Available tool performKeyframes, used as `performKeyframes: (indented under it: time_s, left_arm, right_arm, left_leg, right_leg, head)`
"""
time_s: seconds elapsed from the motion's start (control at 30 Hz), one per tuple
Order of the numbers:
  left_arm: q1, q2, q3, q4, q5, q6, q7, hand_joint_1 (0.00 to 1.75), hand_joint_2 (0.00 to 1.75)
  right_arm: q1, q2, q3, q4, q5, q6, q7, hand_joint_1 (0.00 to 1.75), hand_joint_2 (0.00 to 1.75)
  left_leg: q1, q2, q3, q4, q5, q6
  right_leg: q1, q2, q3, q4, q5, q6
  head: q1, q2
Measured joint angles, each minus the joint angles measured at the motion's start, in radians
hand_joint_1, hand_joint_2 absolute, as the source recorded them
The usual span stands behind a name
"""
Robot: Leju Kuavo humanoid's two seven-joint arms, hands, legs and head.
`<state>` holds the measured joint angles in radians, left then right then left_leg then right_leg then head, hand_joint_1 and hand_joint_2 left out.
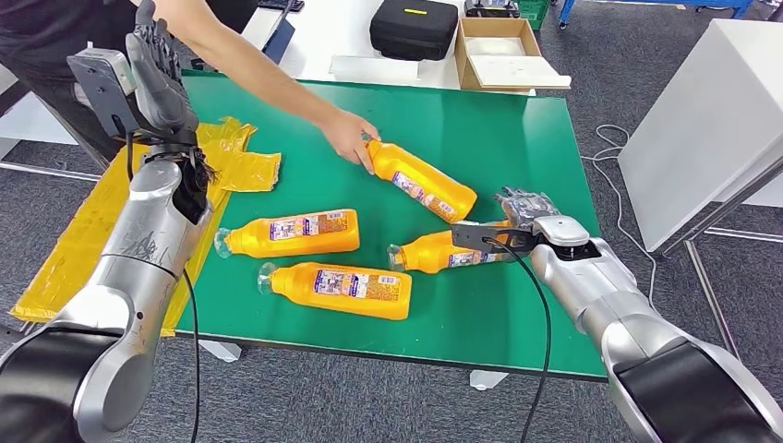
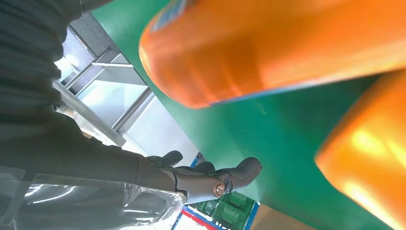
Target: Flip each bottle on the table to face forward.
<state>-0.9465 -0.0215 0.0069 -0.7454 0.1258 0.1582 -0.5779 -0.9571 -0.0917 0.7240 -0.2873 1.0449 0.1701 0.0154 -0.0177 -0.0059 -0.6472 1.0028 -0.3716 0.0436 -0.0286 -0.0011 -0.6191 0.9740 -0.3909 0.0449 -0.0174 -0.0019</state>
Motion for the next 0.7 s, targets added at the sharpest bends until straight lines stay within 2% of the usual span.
performKeyframes:
  time_s: [0.13, 0.43, 0.57, 0.7]
  left_arm:
    - [0.000, 0.003, 0.000, 0.000, 0.004, 0.002, 0.000, 0.00, 0.00]
    - [0.000, 0.015, 0.000, 0.000, 0.020, -0.003, 0.000, 0.00, 0.00]
    - [0.000, 0.015, 0.000, 0.000, 0.028, -0.001, 0.000, 0.00, 0.00]
    - [0.000, 0.015, -0.001, 0.000, 0.032, 0.007, 0.000, 0.00, 0.00]
  right_arm:
    - [0.000, 0.000, 0.000, 0.000, 0.000, 0.001, -0.001, 0.00, 0.00]
    - [-0.001, 0.001, -0.001, 0.000, 0.003, 0.051, -0.021, 0.00, 0.00]
    - [0.000, 0.000, -0.002, 0.000, 0.007, 0.080, -0.044, 0.00, 1.75]
    - [0.002, -0.001, -0.002, 0.002, 0.014, 0.092, -0.049, 0.00, 1.75]
  left_leg:
    - [0.000, 0.000, 0.000, 0.000, 0.000, 0.000]
    - [0.000, 0.000, 0.000, 0.000, 0.000, 0.000]
    - [0.000, 0.000, 0.000, 0.000, 0.000, 0.000]
    - [0.000, 0.000, 0.000, 0.000, 0.000, 0.000]
  right_leg:
    - [0.000, 0.000, 0.000, 0.000, 0.000, 0.000]
    - [0.000, 0.000, 0.000, 0.000, 0.000, 0.000]
    - [0.000, 0.000, 0.000, 0.000, 0.000, 0.000]
    - [0.000, 0.000, 0.000, 0.000, 0.000, 0.000]
  head:
    - [0.000, 0.000]
    - [0.000, 0.000]
    - [0.000, 0.000]
    - [0.000, 0.000]
